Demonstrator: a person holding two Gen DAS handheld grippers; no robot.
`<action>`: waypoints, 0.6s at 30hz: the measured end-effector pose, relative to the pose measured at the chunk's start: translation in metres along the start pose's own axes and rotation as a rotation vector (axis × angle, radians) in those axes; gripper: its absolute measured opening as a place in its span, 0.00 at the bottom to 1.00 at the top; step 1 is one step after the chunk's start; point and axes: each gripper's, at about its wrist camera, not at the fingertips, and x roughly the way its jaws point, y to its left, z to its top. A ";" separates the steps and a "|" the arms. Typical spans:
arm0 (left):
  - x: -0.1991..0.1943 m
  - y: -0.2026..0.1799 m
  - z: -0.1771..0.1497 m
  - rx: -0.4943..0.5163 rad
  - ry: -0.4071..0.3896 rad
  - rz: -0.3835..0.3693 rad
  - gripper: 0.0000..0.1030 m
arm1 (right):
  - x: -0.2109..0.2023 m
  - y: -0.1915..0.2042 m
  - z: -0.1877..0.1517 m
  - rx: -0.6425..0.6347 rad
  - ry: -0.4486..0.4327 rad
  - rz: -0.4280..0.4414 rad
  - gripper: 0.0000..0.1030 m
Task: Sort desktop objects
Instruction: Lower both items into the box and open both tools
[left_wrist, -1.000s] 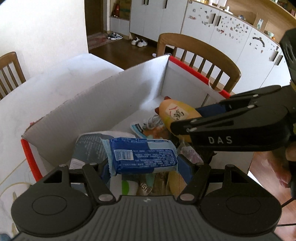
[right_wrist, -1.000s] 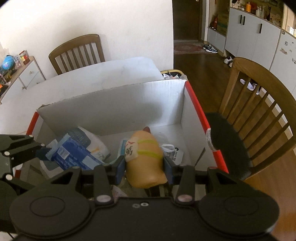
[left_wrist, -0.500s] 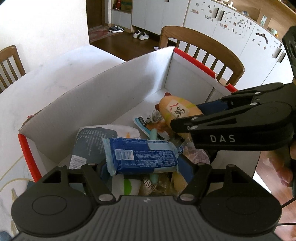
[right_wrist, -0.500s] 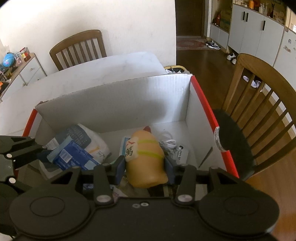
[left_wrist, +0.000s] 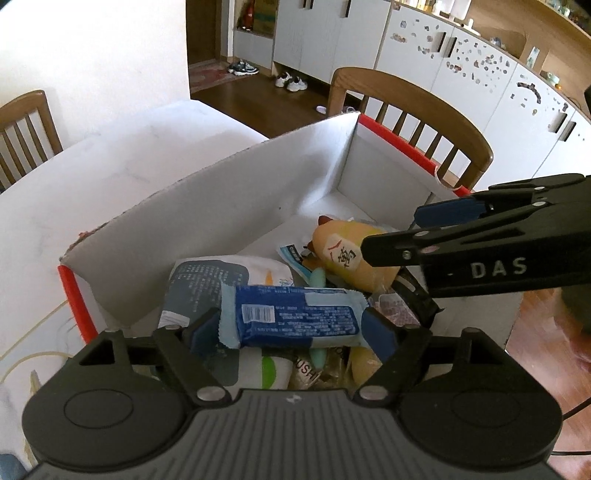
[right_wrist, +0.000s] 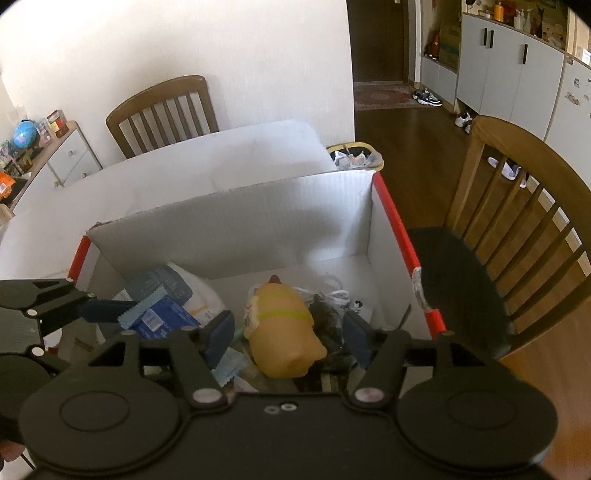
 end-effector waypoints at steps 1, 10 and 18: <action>-0.002 0.001 0.000 -0.003 -0.002 0.000 0.80 | -0.002 0.000 0.000 0.000 -0.002 0.007 0.63; -0.020 0.001 0.000 -0.035 -0.040 -0.009 0.81 | -0.030 0.000 -0.002 -0.033 -0.032 0.056 0.64; -0.040 0.001 -0.006 -0.063 -0.075 0.009 0.81 | -0.063 -0.002 -0.011 -0.040 -0.098 0.102 0.73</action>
